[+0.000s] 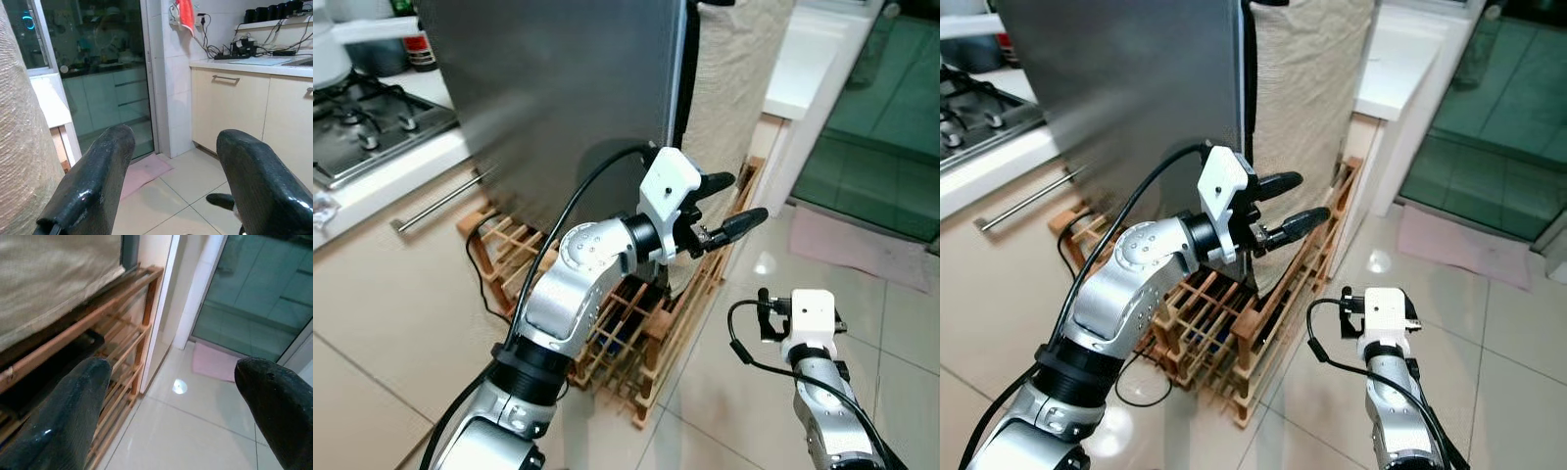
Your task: Restocking fridge
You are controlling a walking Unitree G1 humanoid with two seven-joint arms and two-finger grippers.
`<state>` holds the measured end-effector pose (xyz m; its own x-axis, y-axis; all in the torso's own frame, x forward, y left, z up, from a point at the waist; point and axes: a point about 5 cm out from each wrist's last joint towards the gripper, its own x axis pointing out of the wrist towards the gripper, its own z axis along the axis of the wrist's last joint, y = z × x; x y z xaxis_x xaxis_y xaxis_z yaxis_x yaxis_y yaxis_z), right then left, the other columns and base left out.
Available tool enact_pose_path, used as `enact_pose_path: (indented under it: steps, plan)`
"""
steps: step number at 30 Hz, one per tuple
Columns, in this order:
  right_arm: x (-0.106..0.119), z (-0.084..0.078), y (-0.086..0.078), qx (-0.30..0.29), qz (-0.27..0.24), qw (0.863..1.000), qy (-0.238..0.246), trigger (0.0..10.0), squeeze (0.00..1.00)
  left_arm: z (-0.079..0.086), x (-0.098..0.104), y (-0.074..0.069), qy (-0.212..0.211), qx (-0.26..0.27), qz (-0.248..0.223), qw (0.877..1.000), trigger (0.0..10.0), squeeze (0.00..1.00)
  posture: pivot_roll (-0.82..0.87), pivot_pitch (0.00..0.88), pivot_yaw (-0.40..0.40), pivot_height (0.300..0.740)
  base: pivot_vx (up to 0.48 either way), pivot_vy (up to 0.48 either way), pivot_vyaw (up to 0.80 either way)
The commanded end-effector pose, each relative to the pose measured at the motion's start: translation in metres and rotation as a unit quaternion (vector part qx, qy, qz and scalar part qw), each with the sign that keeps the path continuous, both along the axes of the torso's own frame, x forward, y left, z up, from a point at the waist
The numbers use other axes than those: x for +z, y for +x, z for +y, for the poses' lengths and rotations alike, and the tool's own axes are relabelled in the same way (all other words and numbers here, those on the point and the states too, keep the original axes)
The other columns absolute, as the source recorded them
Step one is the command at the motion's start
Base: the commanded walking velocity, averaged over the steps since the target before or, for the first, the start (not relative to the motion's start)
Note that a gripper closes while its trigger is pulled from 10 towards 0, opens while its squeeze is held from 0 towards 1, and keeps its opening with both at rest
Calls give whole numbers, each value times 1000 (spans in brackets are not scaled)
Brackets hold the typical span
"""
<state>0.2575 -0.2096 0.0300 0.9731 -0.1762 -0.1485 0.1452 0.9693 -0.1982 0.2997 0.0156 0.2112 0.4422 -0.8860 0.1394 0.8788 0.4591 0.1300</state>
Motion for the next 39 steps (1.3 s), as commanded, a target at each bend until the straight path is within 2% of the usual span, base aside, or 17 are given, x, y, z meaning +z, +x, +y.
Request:
enact_pose_path:
  steps: [1, 3, 10, 12, 14, 17, 21, 25, 29, 34, 36, 38, 39]
  plan:
    - [11, 4, 7, 4, -27, 1000, -2, 10000, 0, 5, -1, 2, 8, 21, -9, 1000, 10000, 0, -94, 0, -17, 740, 0, 0, 0]
    - [14, 6, 9, 7, -35, 999, -2, 10000, 0, 7, -4, 3, 11, 37, -10, 999, 10000, 0, -93, 0, -17, 740, 0, 0, 0]
    - [46, 20, 21, 20, -106, 994, 15, 10000, 0, 44, -31, 5, -5, 158, 47, 986, 10000, 0, -71, 0, -20, 740, 0, 0, 0]
    - [51, 22, 21, 27, -115, 993, 12, 10000, 0, 55, -37, 4, -4, 188, 56, 980, 10000, 0, -65, 0, -27, 740, 0, 0, 0]
    - [48, 22, 19, 28, -111, 993, 11, 10000, 0, 59, -39, 3, -7, 202, 62, 977, 10000, 0, -63, 0, -31, 740, 0, 0, 0]
    - [44, 20, 17, 30, -100, 994, 9, 10000, 0, 61, -40, 5, -12, 226, 66, 972, 10000, 0, -54, 0, -39, 740, 0, 0, 0]
    - [45, 22, 19, 33, -98, 995, 9, 10000, 0, 52, -38, 5, -14, 222, 67, 973, 10000, 0, -52, 0, -39, 740, 0, 0, 0]
    - [48, 24, 20, 35, -104, 994, 10, 10000, 0, 45, -41, 10, -2, 229, 72, 971, 10000, 0, -55, 0, -39, 740, 0, 0, 0]
    - [48, 23, 18, 32, -107, 994, 10, 10000, 0, 57, -52, 17, 17, 274, 78, 959, 10000, 0, -69, 0, -27, 740, 0, 0, 0]
    - [49, 20, 13, 25, -109, 994, 10, 10000, 0, 90, -63, -1, -8, 309, 82, 947, 10000, 0, -67, 0, -25, 740, 0, 0, 0]
    - [49, 20, 13, 24, -108, 994, 10, 10000, 0, 92, -65, -4, -8, 310, 82, 947, 10000, 0, -67, 0, -25, 740, 0, 0, 0]
    - [46, 20, 12, 26, -102, 994, 9, 10000, 0, 95, -56, -11, -41, 293, 65, 953, 10000, 0, -54, 0, -30, 740, 0, 0, 0]
    - [46, 20, 12, 26, -102, 994, 9, 10000, 0, 95, -56, -11, -41, 293, 65, 953, 10000, 0, -54, 0, -30, 740, 0, 0, 0]
